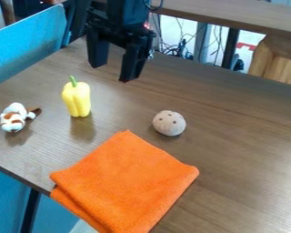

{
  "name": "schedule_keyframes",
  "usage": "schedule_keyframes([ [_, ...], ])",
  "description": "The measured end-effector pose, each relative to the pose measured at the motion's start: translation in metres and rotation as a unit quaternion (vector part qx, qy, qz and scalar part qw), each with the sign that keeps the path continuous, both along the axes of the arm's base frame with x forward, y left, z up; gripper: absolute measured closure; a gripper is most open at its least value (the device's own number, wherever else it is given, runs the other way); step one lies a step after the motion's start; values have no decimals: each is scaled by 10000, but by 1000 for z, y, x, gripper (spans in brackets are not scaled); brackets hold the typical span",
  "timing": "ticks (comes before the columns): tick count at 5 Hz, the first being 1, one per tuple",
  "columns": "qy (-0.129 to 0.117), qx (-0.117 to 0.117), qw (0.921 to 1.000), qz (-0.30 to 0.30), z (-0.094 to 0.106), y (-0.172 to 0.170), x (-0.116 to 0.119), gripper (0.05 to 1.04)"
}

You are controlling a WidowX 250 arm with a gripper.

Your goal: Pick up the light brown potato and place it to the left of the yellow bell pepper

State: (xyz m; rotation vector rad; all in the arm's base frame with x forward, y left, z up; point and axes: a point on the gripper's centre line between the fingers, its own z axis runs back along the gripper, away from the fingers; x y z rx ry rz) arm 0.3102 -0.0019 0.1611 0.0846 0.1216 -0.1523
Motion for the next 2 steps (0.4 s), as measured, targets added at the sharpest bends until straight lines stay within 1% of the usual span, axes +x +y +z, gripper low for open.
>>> schedule_keyframes([
  [1, 161, 8, 9999, 1, -9, 0, 0, 82],
  [2, 395, -47, 9992, 75, -33, -6, 21, 82],
])
